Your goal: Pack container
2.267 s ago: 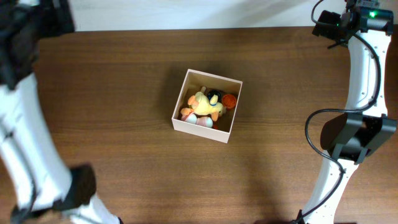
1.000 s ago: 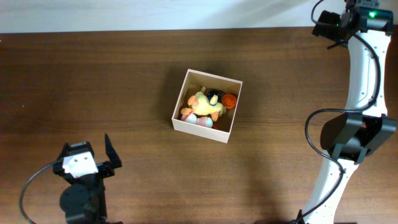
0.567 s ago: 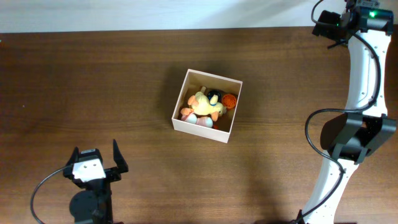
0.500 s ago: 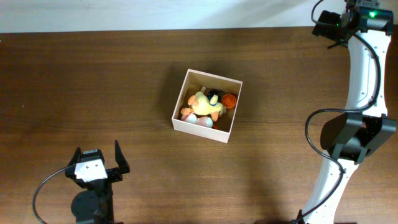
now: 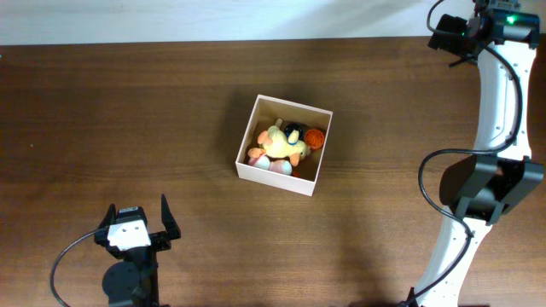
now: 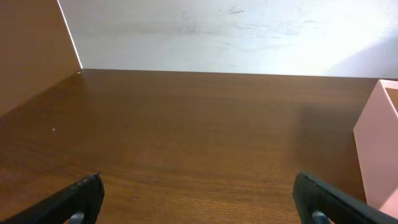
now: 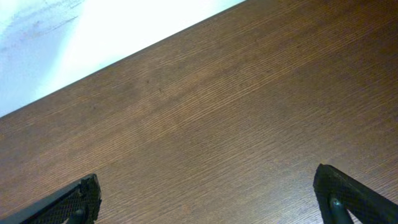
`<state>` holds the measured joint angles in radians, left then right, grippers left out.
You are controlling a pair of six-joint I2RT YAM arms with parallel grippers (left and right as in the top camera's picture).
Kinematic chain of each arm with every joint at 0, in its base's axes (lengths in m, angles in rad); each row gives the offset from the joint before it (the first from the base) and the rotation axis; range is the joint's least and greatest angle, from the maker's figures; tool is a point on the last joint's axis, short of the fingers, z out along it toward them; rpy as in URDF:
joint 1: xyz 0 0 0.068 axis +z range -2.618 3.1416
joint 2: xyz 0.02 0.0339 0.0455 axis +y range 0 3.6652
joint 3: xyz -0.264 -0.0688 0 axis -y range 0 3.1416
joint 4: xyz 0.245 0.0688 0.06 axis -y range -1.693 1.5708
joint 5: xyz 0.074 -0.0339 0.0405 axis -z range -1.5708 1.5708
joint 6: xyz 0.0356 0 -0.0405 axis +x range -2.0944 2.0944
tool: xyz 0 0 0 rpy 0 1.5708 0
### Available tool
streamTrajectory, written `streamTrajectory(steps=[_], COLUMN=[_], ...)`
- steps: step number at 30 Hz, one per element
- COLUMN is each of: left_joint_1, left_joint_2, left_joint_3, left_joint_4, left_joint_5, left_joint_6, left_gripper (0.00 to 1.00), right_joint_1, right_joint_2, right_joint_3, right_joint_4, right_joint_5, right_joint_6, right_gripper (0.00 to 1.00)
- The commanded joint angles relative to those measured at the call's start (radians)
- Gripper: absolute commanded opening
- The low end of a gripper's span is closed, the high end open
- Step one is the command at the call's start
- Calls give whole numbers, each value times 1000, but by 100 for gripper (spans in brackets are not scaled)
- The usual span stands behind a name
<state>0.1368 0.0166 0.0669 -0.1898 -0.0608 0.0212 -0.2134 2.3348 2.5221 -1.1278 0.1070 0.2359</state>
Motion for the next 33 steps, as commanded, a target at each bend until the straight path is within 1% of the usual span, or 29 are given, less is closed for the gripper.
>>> streamTrajectory(steps=[1, 33], left_joint_1=[-4, -4], left_joint_2=[-11, -11], left_joint_3=[-12, -12], left_joint_4=[7, 7], left_joint_5=[-11, -11], left_joint_6=[-6, -6], left_gripper=[99, 99], right_joint_1=[3, 21], right_joint_2=[-15, -16], right_joint_3=[-3, -3], right_joint_4=[3, 2], right_joint_5=[2, 2], right_joint_6=[9, 8], right_gripper=[99, 99])
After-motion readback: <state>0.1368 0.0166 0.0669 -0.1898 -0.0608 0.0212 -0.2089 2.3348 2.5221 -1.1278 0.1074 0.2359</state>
